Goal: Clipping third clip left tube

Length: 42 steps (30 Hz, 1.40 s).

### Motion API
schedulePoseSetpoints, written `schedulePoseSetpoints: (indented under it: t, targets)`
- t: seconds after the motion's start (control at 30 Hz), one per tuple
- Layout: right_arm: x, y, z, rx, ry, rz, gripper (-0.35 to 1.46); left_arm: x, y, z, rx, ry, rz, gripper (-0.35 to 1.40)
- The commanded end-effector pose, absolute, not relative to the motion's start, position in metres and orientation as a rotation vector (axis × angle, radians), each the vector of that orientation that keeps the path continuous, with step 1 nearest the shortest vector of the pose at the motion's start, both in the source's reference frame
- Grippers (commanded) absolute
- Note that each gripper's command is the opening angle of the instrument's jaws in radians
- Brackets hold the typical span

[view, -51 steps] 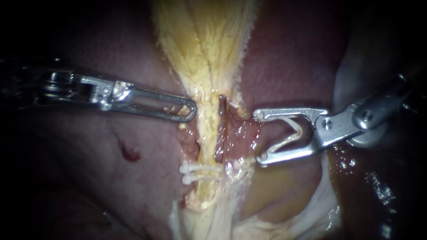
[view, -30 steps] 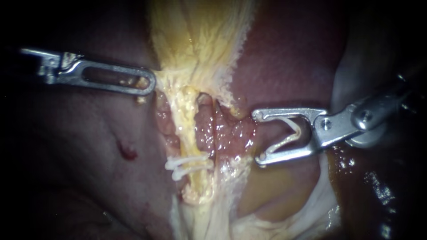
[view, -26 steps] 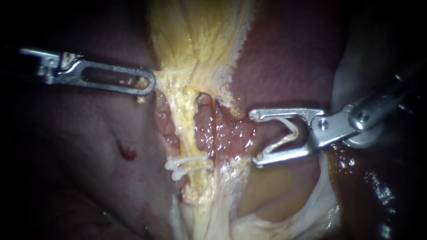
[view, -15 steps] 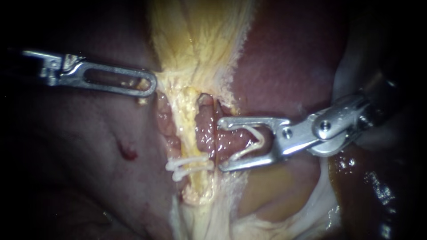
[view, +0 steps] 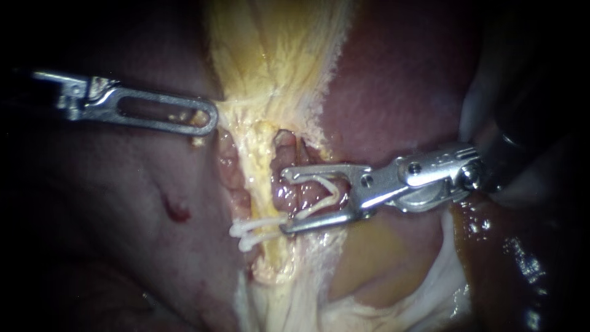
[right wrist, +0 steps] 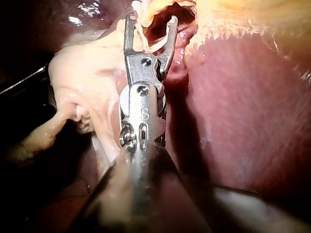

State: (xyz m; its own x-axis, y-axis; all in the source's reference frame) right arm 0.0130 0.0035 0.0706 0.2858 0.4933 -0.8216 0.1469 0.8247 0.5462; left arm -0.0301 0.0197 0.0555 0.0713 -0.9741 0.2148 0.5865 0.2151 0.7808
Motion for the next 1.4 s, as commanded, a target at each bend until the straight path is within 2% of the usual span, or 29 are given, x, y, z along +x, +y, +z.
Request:
schedulePoseSetpoints:
  t: [0.03,0.4,0.97,1.17,1.4]
  targets:
    - [0.0130,0.0036,0.0711,0.604,1.278,0.257,0.50,-0.0301,0.0197,0.0555,0.582,-0.836,-1.278,-0.35]
    - [0.0129,0.0037,0.0734,0.649,1.269,0.290,0.50,-0.0300,0.0197,0.0555,0.582,-0.836,-1.278,-0.35]
    - [0.0192,0.0020,0.0719,0.775,1.361,0.306,0.50,-0.0301,0.0197,0.0555,0.581,-0.836,-1.278,-0.35]
    - [0.0211,0.0015,0.0714,0.842,1.437,0.315,0.50,-0.0302,0.0198,0.0555,0.581,-0.836,-1.279,-0.35]
    - [0.0224,0.0010,0.0707,0.936,1.479,0.326,0.50,-0.0303,0.0198,0.0555,0.581,-0.836,-1.279,-0.35]
